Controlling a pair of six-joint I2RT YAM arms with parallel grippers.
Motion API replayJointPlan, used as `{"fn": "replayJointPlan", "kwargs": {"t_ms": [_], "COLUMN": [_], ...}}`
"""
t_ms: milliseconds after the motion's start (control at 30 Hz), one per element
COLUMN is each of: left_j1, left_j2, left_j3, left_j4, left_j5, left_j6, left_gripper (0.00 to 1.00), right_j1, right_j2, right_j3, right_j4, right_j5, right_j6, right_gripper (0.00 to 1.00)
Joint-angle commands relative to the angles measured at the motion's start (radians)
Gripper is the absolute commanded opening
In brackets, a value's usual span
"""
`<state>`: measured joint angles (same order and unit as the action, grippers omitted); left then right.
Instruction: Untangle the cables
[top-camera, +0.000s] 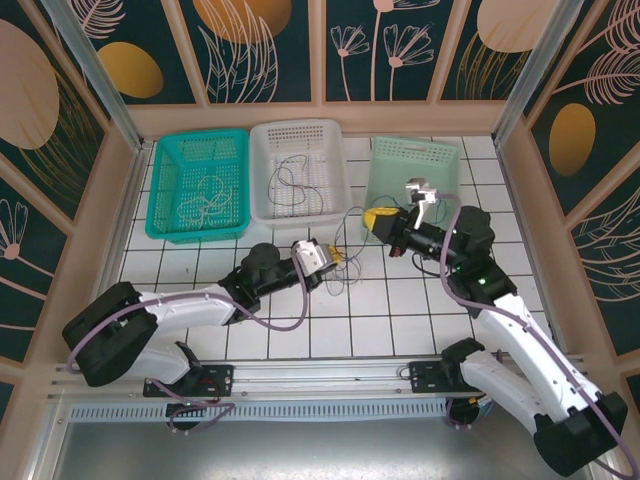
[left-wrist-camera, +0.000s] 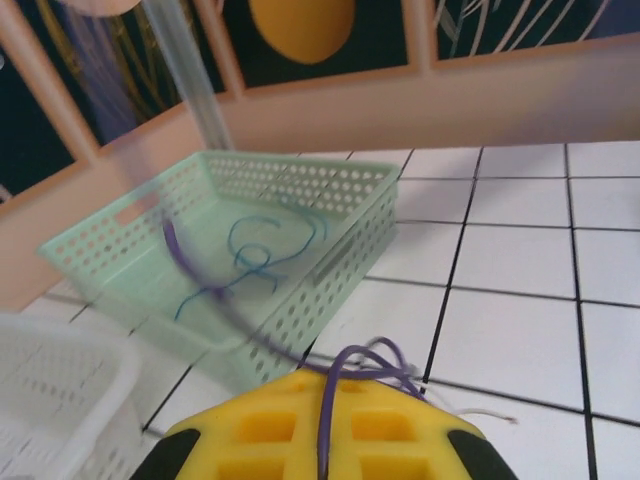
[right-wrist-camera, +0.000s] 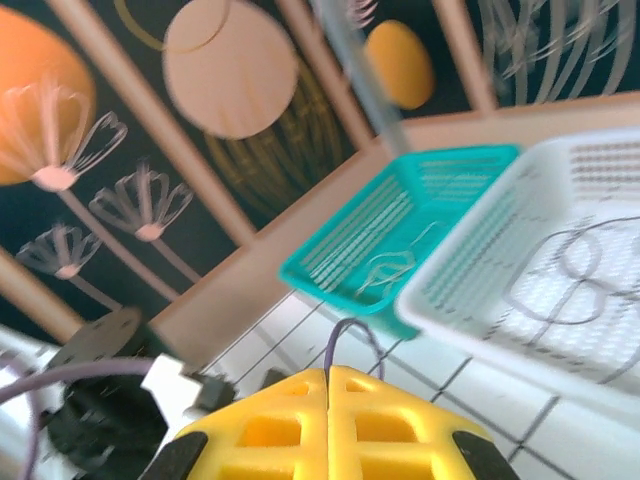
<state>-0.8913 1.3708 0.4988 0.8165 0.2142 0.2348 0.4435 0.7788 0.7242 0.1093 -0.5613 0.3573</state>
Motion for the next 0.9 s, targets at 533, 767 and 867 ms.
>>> {"fn": "replayJointPlan", "kwargs": {"t_ms": [533,767,867], "left_j1": [-0.002,-0.001,-0.001], "left_j2": [-0.082,-0.168,-0.242], "left_j3": [-0.086,-0.116,-0.123], "left_j4": [-0.259,-0.289,-0.29], "left_j5": [-0.516,-0.672,-0.641], "left_j6": [-0.144,-0.198,-0.197], "left_gripper": [0.0,0.0,0.0], "right_j1": [-0.047,-0.048,-0.044], "right_j2": [-0.063,0.023,0.048], "right_j3": [0.207,0.313,0.282], "right_j4": [-0.056,-0.278,-0.316], "right_j5": [0.51,0.616,0.556], "right_j6": [-0.132,-0.163,-0.133], "right_gripper": [0.0,0.0,0.0]}}
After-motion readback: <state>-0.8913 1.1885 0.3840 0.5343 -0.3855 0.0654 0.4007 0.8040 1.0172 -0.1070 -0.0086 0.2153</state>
